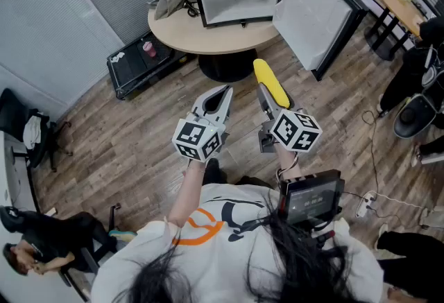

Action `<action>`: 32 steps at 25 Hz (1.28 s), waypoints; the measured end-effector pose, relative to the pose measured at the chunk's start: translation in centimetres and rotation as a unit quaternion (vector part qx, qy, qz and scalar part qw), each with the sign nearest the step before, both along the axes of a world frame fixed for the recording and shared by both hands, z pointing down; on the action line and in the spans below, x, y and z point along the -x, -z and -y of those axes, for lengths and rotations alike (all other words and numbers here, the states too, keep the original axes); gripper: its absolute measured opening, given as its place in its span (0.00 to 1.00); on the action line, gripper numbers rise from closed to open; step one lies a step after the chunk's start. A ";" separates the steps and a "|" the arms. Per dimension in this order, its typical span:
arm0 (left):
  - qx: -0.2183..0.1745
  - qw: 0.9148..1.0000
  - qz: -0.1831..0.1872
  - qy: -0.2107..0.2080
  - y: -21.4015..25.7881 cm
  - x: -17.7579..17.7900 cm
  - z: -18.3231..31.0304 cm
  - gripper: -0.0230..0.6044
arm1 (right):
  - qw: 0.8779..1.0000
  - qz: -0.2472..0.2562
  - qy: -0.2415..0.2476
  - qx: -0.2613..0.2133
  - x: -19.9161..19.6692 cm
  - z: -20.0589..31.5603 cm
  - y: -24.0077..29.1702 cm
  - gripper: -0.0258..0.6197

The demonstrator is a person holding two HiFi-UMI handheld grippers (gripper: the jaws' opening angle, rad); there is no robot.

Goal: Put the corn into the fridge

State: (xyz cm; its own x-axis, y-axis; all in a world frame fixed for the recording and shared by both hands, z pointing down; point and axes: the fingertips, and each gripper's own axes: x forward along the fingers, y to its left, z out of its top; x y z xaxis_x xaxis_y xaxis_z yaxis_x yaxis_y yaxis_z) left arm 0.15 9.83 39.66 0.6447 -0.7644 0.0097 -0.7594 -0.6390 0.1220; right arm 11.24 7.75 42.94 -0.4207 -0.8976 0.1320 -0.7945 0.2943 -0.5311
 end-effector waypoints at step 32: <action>0.024 0.999 0.020 0.045 -2.1 2.4 0.4 0.05 | 0.999 0.006 0.051 -0.005 2.8 0.5 -1.2 0.44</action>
State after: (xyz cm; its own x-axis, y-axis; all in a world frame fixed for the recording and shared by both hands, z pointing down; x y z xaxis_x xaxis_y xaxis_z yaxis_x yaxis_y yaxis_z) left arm -2.26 9.47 41.72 0.5725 -0.8167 0.0720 -0.8180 -0.5629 0.1182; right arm 8.45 7.24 44.14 -0.5123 -0.8509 0.1168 -0.7534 0.3799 -0.5367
